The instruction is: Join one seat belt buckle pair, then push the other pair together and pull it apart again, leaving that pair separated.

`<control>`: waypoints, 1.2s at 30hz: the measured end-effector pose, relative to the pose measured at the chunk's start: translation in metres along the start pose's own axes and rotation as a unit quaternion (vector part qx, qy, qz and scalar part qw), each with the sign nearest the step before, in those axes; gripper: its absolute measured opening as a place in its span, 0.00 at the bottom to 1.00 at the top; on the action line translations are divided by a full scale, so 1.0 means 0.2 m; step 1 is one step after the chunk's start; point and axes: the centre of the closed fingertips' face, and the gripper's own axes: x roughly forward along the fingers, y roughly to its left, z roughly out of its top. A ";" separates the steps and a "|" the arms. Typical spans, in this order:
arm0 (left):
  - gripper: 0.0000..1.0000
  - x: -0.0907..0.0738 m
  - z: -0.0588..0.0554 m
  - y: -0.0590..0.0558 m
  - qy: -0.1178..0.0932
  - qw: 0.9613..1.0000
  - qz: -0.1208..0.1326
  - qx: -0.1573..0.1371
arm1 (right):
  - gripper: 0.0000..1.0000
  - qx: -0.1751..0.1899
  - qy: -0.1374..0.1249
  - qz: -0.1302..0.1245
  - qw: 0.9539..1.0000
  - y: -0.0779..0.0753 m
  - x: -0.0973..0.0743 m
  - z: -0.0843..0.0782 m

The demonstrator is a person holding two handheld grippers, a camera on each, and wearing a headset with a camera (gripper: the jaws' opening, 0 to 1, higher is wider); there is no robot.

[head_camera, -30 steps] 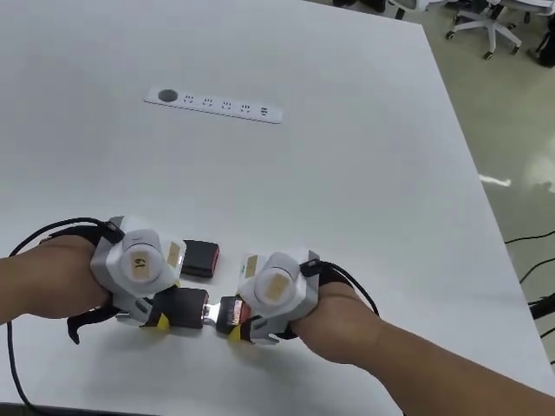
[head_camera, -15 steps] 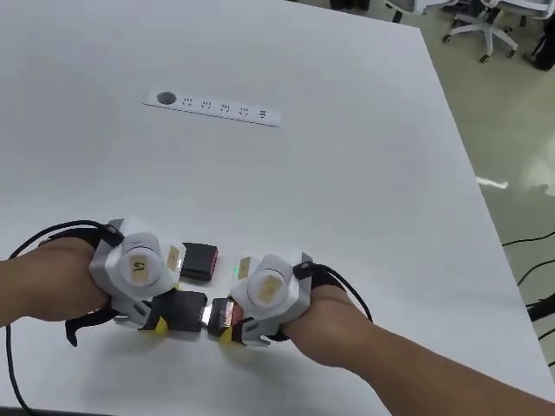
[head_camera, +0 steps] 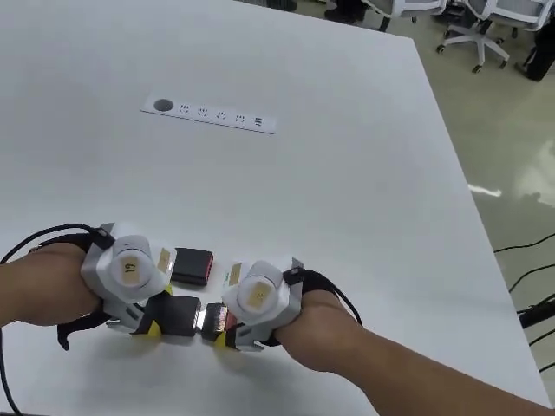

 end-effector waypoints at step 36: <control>0.34 0.01 0.01 -0.01 0.031 0.999 0.006 -0.026 | 0.33 0.052 -0.014 -0.002 0.999 0.01 0.00 -0.02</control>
